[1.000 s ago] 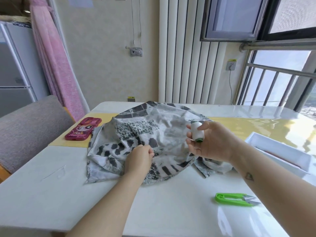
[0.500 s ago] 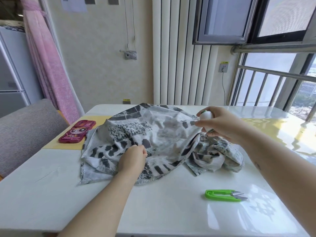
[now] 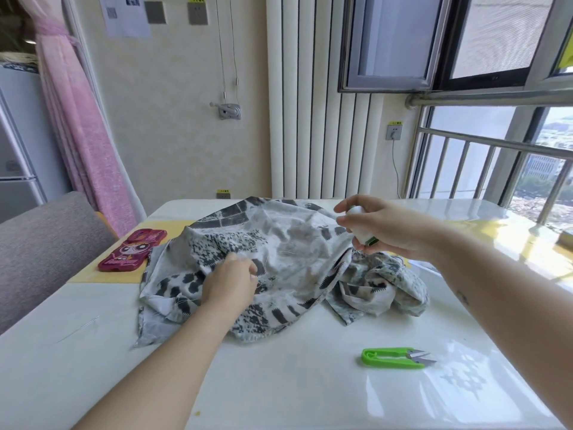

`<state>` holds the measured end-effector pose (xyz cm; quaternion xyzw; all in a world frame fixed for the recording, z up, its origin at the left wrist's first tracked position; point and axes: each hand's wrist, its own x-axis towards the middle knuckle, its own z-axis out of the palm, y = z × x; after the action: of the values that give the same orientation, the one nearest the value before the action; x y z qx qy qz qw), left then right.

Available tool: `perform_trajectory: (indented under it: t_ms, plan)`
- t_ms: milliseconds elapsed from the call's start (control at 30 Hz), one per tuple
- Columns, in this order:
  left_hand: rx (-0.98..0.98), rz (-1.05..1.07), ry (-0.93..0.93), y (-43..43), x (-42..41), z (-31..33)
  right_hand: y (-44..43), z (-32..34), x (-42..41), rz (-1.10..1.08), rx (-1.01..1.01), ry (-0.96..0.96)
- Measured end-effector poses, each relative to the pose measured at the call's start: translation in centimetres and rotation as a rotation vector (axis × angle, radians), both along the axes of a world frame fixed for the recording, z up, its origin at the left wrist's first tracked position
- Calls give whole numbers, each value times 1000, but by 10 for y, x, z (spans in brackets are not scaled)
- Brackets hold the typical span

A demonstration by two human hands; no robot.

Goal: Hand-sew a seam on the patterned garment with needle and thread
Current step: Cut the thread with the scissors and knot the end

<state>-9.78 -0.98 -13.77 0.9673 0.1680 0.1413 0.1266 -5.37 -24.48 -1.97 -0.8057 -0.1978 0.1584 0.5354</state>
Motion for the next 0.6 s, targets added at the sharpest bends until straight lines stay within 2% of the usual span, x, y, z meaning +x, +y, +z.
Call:
perform_trajectory:
  t_ms: [67,133,233,300,400,467,533,600]
  plan:
    - [-59,-94,-170,-11,-10,24,3,-1,0,43,5,0]
    - [-296,-289,-256,-32,-21,48,7,-1,1,78,42,15]
    - [-784,-595,-77,-66,-33,69,11,-4,2,113,25,-43]
    - [-922,-678,48,-78,-34,68,15,-7,1,121,-9,-74]
    - [-912,-664,86,-79,-36,55,15,-15,-1,73,-75,-106]
    - [-829,-570,0,-74,-38,47,11,-24,0,41,-143,-137]
    - [-776,-502,-81,-65,-39,38,8,-35,2,36,-178,-98]
    - [-734,-477,-82,-56,-41,32,7,-49,3,36,-162,-4]
